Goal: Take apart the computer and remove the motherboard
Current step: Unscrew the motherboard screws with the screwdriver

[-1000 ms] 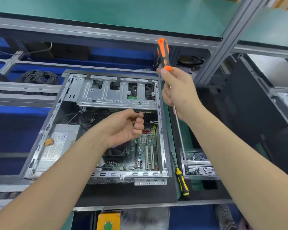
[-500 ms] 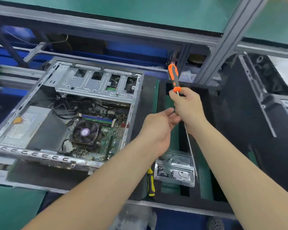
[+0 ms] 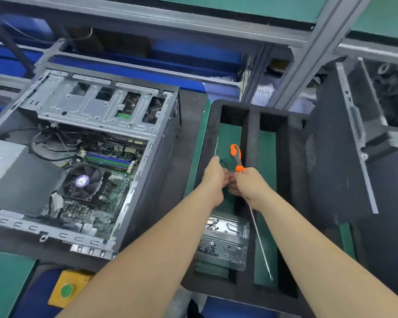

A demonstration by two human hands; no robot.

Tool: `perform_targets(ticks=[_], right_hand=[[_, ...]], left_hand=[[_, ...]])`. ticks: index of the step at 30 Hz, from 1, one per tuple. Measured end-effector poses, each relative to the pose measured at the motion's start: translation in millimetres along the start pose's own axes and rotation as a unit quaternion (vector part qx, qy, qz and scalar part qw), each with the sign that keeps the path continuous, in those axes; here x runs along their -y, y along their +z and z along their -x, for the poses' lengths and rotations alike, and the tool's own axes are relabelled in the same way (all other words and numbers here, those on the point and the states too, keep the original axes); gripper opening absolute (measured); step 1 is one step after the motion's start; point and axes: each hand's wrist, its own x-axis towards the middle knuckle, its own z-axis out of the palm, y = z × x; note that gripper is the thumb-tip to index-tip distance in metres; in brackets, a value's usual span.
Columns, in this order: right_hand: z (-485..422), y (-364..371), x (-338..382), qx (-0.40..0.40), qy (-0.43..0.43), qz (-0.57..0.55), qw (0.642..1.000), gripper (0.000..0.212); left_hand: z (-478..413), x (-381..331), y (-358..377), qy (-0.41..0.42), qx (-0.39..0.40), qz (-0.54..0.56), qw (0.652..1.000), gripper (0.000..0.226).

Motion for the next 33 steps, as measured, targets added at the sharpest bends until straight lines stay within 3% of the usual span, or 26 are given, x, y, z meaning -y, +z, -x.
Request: perform_targets(ticks=[4, 7, 16, 21, 23, 26, 31, 33], right_hand=[[-9.3, -0.7, -9.3, -0.009, 0.030, 0.007, 0.999, 0.022], [-13.5, 4.0, -11.8, 0.001, 0.047, 0.030, 0.998, 0.014], [-17.1, 13.4, -18.4, -0.011, 0.070, 0.066, 0.995, 0.022], [-5.6, 11.5, -14.1, -0.005, 0.060, 0.023, 0.998, 0.011], [-1.5, 10.8, -11.8, -0.008, 0.058, -0.018, 0.998, 0.018], [4.1, 9.1, -1.2, -0.019, 0.035, -0.092, 0.995, 0.019], [25.6, 12.6, 45.6, -0.041, 0.008, -0.162, 0.986, 0.025], [37.4, 16.9, 67.6, -0.029, -0.008, -0.186, 0.982, 0.027]], left_hand=[[-12.0, 4.0, 9.2, -0.026, 0.038, -0.078, 0.996, 0.049], [-18.7, 9.5, 9.8, -0.056, 0.060, -0.104, 0.991, 0.066], [-28.4, 24.7, -1.9, -0.088, 0.062, -0.160, 0.981, 0.082], [-15.6, 12.9, -7.3, -0.101, 0.062, -0.157, 0.980, 0.098], [-11.8, 9.5, -10.5, -0.098, 0.066, -0.158, 0.980, 0.098], [-5.2, 6.5, -15.2, -0.070, 0.078, -0.171, 0.980, 0.085], [35.3, -14.1, -17.7, 0.004, 0.152, -0.129, 0.980, 0.023], [55.7, -28.2, -23.3, 0.042, 0.157, -0.131, 0.978, 0.018]])
